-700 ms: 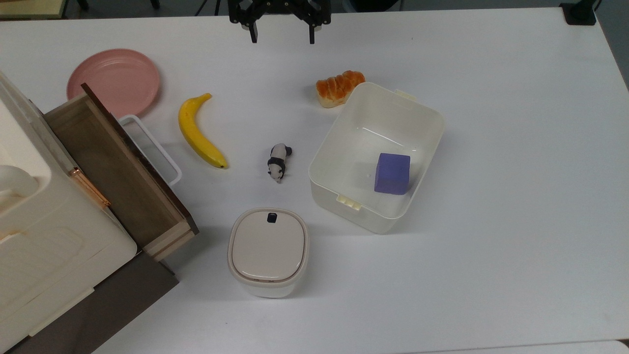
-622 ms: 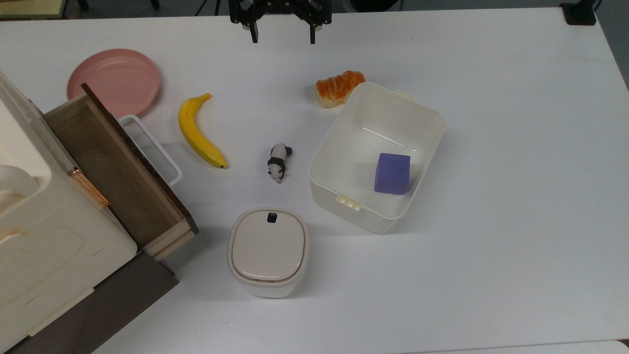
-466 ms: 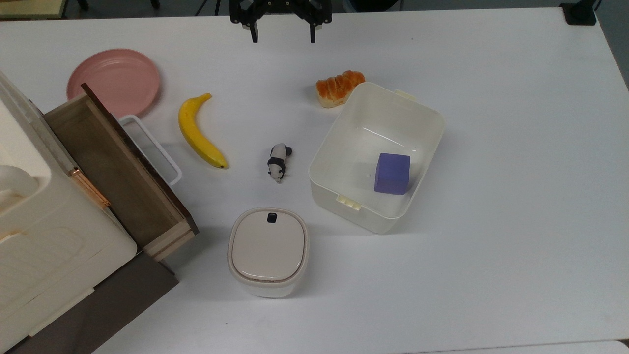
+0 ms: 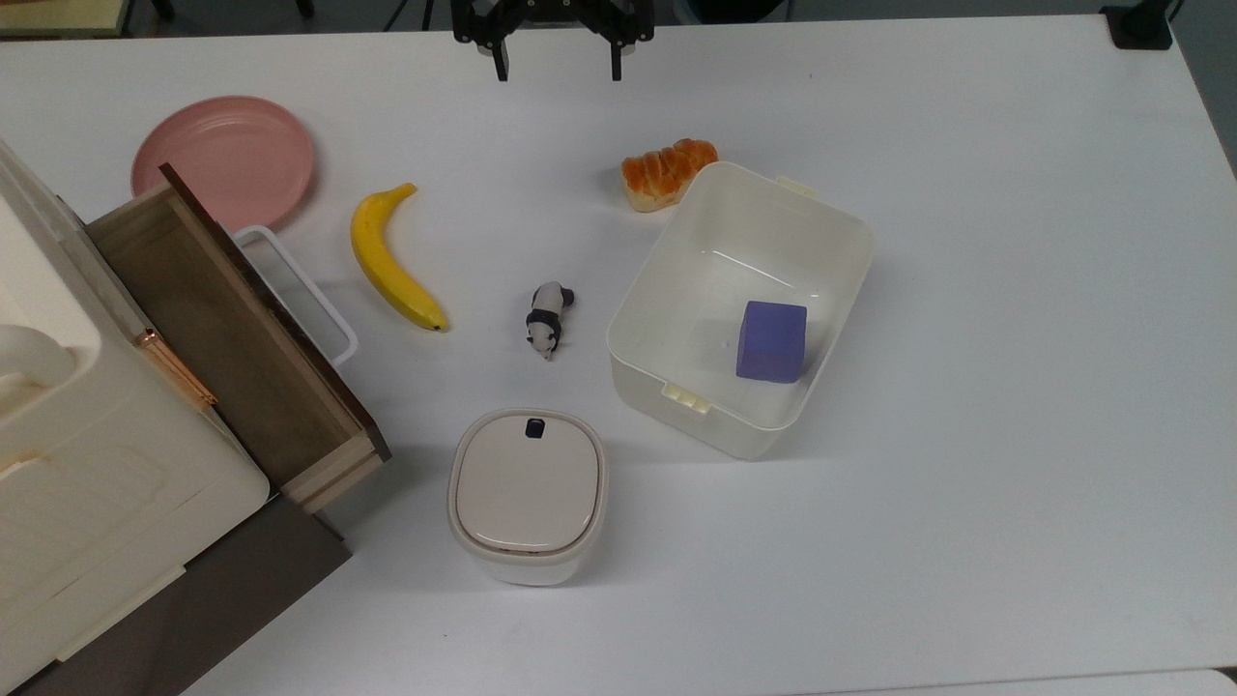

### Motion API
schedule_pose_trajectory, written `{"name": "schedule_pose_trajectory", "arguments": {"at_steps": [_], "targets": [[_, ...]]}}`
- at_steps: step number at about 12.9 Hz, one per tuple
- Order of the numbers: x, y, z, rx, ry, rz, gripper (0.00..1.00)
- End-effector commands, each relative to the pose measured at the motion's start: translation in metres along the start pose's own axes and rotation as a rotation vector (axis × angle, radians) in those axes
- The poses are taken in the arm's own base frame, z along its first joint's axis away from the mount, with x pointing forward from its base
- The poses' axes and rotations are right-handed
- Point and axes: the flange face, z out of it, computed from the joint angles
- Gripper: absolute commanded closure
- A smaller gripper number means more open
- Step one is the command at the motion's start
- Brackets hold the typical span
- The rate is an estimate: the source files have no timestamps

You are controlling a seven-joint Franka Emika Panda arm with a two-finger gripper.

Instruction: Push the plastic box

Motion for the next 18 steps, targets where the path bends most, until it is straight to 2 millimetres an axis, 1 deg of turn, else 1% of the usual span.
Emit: {"name": "schedule_pose_trajectory", "arguments": {"at_steps": [1, 5, 6, 8, 11, 14, 18], "targets": [[-0.007, -0.006, -0.006, 0.047, -0.012, -0.029, 0.00], [-0.006, -0.009, 0.000, 0.046, -0.019, -0.039, 0.00], [-0.007, -0.015, 0.004, 0.046, -0.028, -0.053, 0.00], [-0.007, -0.018, 0.006, 0.038, -0.030, -0.069, 0.00], [-0.010, -0.019, 0.022, 0.034, -0.060, -0.295, 0.00], [-0.012, -0.011, 0.042, -0.035, -0.106, -0.494, 0.00], [-0.007, -0.011, 0.068, -0.047, -0.046, -0.680, 0.00]]}}
